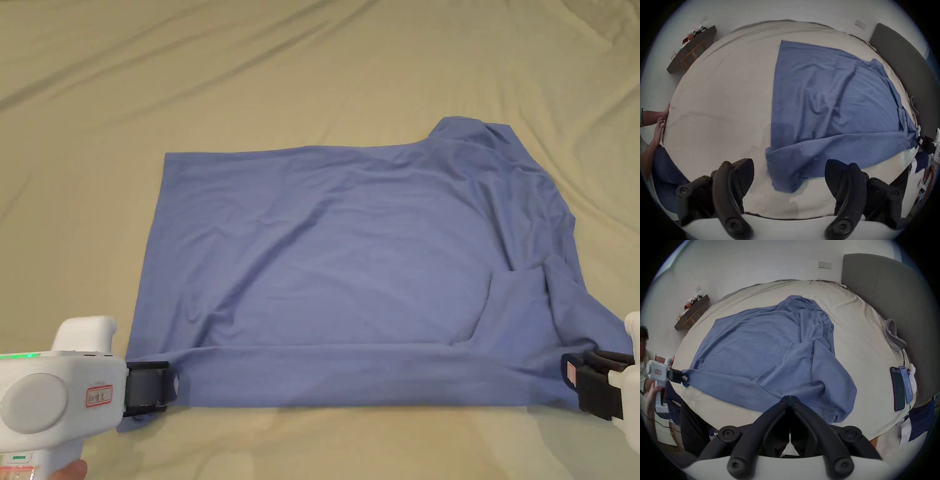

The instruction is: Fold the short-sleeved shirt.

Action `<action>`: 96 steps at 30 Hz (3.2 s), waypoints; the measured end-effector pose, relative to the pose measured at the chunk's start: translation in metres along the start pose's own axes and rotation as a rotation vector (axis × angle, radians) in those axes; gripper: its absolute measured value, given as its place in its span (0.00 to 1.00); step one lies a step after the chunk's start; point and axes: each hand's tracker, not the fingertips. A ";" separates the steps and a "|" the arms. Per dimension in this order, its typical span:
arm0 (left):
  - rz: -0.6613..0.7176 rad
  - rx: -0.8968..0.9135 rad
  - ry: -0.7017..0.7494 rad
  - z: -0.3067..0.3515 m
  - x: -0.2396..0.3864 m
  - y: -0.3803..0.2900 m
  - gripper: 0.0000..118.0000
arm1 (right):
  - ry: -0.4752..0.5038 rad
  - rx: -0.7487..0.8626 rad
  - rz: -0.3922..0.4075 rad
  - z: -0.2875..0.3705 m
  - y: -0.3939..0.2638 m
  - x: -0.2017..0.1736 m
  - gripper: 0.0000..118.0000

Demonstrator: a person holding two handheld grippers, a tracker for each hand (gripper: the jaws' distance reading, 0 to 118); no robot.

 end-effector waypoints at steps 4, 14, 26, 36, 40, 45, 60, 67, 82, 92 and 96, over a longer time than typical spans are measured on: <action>-0.024 -0.040 -0.070 -0.014 0.007 0.000 0.14 | 0.001 -0.012 -0.005 0.000 -0.001 -0.001 0.02; -0.081 -0.018 -0.032 0.013 0.027 0.007 0.12 | -0.075 -0.079 -0.041 -0.003 -0.006 0.028 1.00; -0.068 -0.031 -0.033 0.013 0.028 0.005 0.12 | -0.058 -0.135 -0.086 -0.061 -0.003 0.047 0.07; -0.070 0.040 -0.020 0.045 0.034 0.035 0.12 | -0.039 -0.025 -0.108 -0.027 0.030 0.048 0.07; -0.108 0.099 0.012 0.051 0.041 0.078 0.12 | -0.025 0.032 -0.090 -0.027 0.080 0.040 0.07; -0.097 0.080 0.019 0.001 0.037 0.154 0.12 | -0.019 0.001 -0.084 -0.087 0.144 0.055 0.07; -0.061 0.027 0.070 -0.052 0.025 0.172 0.89 | -0.047 -0.084 -0.062 -0.139 0.153 0.063 1.00; -0.085 0.340 0.088 0.012 0.019 0.103 0.89 | -0.014 0.040 -0.108 -0.067 0.114 0.057 1.00; -0.094 0.245 0.100 0.017 0.025 0.043 0.12 | 0.033 0.090 -0.080 -0.020 0.022 0.017 0.02; -0.091 0.060 0.062 -0.059 0.003 0.130 0.76 | 0.040 0.049 -0.042 -0.034 0.031 0.008 0.02; -0.098 0.063 -0.075 -0.065 0.012 0.124 0.14 | 0.045 0.030 -0.027 -0.042 0.039 0.005 0.02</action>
